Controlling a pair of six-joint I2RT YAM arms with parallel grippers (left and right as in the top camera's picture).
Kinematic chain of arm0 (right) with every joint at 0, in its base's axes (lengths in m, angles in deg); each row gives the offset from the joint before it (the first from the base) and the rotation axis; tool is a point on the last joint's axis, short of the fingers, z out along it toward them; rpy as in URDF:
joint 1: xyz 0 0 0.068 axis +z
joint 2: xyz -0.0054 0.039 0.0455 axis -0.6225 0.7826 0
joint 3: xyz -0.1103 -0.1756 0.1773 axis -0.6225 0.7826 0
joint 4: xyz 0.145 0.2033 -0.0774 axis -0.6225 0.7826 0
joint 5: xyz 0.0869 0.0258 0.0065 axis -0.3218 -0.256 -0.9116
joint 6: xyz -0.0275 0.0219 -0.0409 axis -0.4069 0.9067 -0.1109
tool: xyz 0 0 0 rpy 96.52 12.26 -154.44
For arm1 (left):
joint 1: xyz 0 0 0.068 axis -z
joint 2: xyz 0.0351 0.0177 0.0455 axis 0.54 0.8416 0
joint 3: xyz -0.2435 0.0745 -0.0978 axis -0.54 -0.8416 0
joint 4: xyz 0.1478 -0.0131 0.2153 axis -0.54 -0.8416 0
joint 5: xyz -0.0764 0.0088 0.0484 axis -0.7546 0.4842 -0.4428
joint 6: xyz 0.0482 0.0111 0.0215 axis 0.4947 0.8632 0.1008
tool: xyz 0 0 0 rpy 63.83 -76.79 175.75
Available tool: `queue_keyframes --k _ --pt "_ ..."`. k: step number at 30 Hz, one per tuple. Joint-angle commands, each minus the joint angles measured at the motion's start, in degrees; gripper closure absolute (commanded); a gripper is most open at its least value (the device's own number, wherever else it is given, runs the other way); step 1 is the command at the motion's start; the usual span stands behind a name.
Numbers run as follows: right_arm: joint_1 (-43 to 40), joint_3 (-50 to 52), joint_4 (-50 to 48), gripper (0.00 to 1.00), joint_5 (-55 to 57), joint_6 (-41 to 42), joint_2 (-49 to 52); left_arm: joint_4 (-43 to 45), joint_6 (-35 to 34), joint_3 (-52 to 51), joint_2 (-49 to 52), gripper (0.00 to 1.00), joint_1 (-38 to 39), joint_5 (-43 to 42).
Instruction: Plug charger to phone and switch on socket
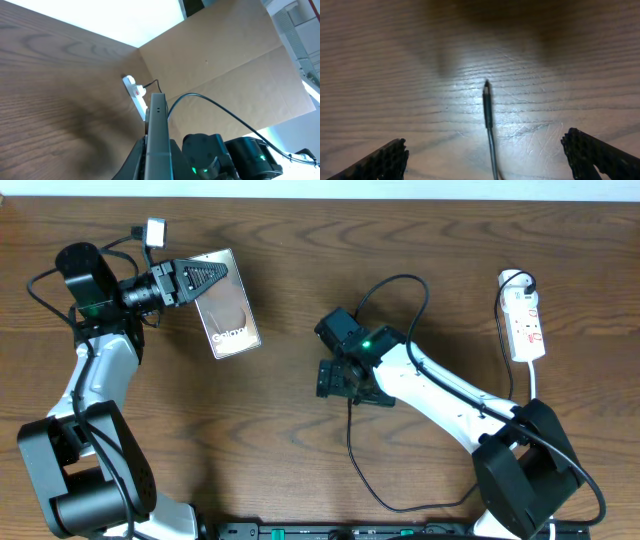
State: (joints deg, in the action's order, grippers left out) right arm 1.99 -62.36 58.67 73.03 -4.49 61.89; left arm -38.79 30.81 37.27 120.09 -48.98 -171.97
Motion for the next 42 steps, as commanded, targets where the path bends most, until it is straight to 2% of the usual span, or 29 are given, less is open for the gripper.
queue_keyframes --k 1,6,11,22,38,42 --pt "0.1 2.4 -1.1 0.02 -0.4 2.2 -0.5 0.4 1.0 -0.2 -0.9 0.93 0.1 -1.6" --pt "0.1 5.1 -4.3 0.06 -3.6 2.1 -0.5 0.4 1.0 -0.2 -0.9 0.92 0.1 -1.6" --pt "0.1 5.2 -4.7 0.2 -3.6 1.2 -0.2 0.4 1.0 -0.2 -0.9 0.93 0.1 -1.6" --pt "0.1 5.2 -4.9 0.23 -3.7 0.8 3.0 0.4 1.0 -0.2 -0.9 0.93 0.1 -1.6" --pt "0.6 5.2 -5.7 0.53 -3.3 0.6 6.1 0.4 1.2 -0.2 -0.9 0.93 0.1 -1.6" --pt "0.6 5.2 -5.9 0.53 -3.3 0.6 7.0 0.4 1.2 -0.2 -0.9 0.93 0.1 -1.6"
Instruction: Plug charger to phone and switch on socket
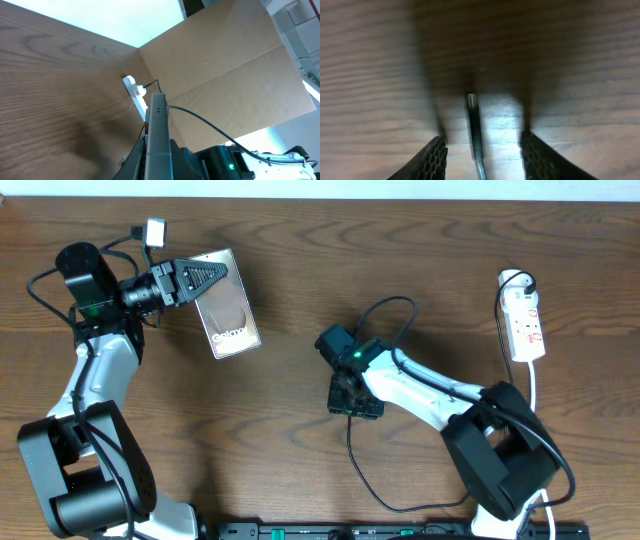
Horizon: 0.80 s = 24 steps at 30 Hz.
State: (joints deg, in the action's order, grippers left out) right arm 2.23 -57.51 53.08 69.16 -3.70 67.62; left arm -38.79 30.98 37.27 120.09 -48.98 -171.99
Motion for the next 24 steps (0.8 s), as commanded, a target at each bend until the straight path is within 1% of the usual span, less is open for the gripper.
queue_keyframes --k 1,8,12,16,17,20,22,24 --pt "0.3 0.3 -0.3 0.53 0.6 -0.2 1.2 0.4 1.0 -0.2 -0.9 0.93 0.1 -1.5" --pt "0.3 0.3 -0.8 0.55 0.7 -0.2 1.2 0.4 1.0 -0.2 -0.9 0.93 0.1 -1.5" --pt "0.2 0.3 -1.2 0.6 0.8 -0.2 1.2 0.4 1.0 -0.2 -0.9 0.93 0.1 -1.5" --pt "0.2 0.3 -1.2 0.68 0.8 -0.2 1.2 0.4 1.0 -0.2 -0.9 0.93 0.1 -1.5" --pt "0.2 0.3 -1.2 0.71 0.8 -0.2 1.2 0.4 1.0 -0.2 -0.9 0.93 0.1 -1.5" --pt "0.2 0.3 -1.2 0.78 0.8 -0.2 1.2 0.4 1.0 -0.2 -0.9 0.93 0.1 -1.5" --pt "0.2 0.3 -1.2 0.85 0.8 -0.2 1.2 0.4 1.0 -0.2 -0.9 0.93 0.1 -1.5" --pt "0.2 0.3 -1.2 0.9 0.8 -0.2 1.2 0.4 1.0 -0.2 -0.9 0.93 0.1 -1.5"
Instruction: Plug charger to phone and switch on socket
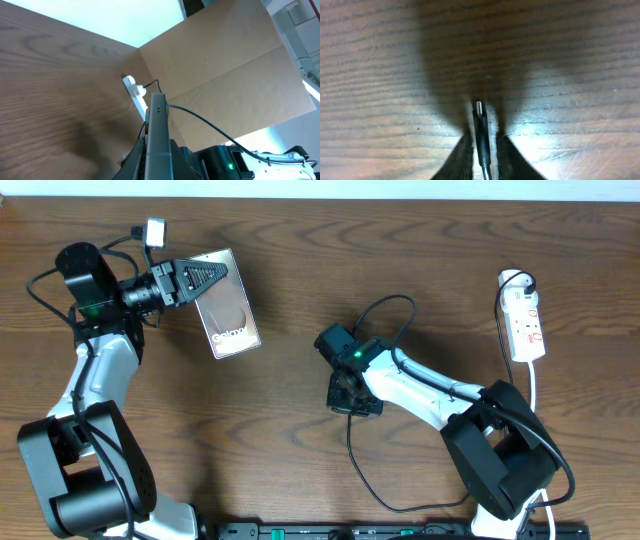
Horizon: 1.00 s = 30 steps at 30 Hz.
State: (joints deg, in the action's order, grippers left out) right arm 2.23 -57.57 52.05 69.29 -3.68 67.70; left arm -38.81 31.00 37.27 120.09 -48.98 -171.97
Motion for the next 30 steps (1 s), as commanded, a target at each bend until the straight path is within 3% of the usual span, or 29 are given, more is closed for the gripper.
queue_keyframes --k 1,5,18,22,30 --pt "0.2 0.4 -0.2 0.92 0.7 -0.2 1.1 0.5 1.0 -0.2 -0.9 0.93 0.1 -1.6" --pt "0.2 0.4 -0.2 0.99 0.7 -0.2 1.1 0.5 1.0 -0.2 -0.9 0.93 0.1 -1.6" --pt "0.2 0.4 0.7 0.99 -0.7 -3.1 1.1 0.5 1.0 -0.2 -0.9 0.92 0.1 -1.6" --pt "0.2 0.4 -3.5 0.99 -12.0 -16.9 1.1 0.5 1.0 -0.2 -0.9 0.93 0.1 -1.6" --pt "0.2 0.4 -12.4 0.99 -51.4 -50.4 1.1 0.5 1.2 -0.2 -0.9 0.92 0.1 -1.6"
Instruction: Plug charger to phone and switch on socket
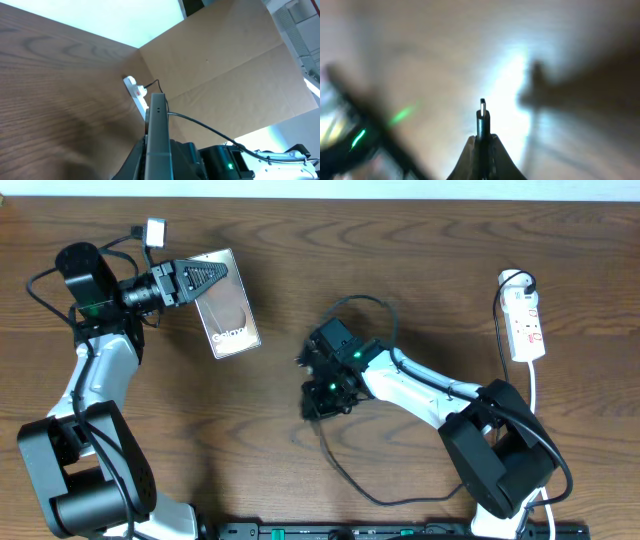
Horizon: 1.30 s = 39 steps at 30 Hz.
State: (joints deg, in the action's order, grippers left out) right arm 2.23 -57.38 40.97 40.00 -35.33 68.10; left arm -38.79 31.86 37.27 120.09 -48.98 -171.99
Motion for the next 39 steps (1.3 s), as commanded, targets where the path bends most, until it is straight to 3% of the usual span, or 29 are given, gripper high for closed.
queue_keyframes --k 1,7,16,18,19,22,25,39 --pt "0.2 0.2 -1.8 0.99 -24.3 -20.5 0.7 0.5 0.3 -0.2 -0.9 0.93 0.1 -1.5" --pt "0.2 0.2 -2.2 0.99 -30.6 -27.5 0.7 0.5 0.3 -0.2 -0.9 0.93 0.1 -1.5" --pt "0.2 0.2 -1.8 0.99 -29.8 -27.5 0.7 0.5 0.6 -0.2 -0.9 0.93 0.1 -1.5" --pt "0.2 0.2 -1.4 0.99 -24.3 -24.3 0.7 0.5 0.6 -0.2 -0.9 0.93 0.1 -1.5" --pt "0.2 0.2 0.0 0.99 -13.1 -16.4 0.7 0.5 0.5 -0.2 -0.9 0.93 0.1 -1.5" --pt "0.2 0.2 6.8 0.99 8.5 -2.8 0.7 0.5 0.5 -0.2 -0.9 0.93 0.1 -1.5" --pt "0.0 0.2 13.5 0.99 19.0 4.2 0.7 0.5 0.6 -0.2 -0.9 0.93 0.1 -1.5" --pt "2.2 1.3 19.3 0.99 22.2 12.4 0.7 0.4 0.5 -0.2 -0.9 0.92 0.1 -1.6"
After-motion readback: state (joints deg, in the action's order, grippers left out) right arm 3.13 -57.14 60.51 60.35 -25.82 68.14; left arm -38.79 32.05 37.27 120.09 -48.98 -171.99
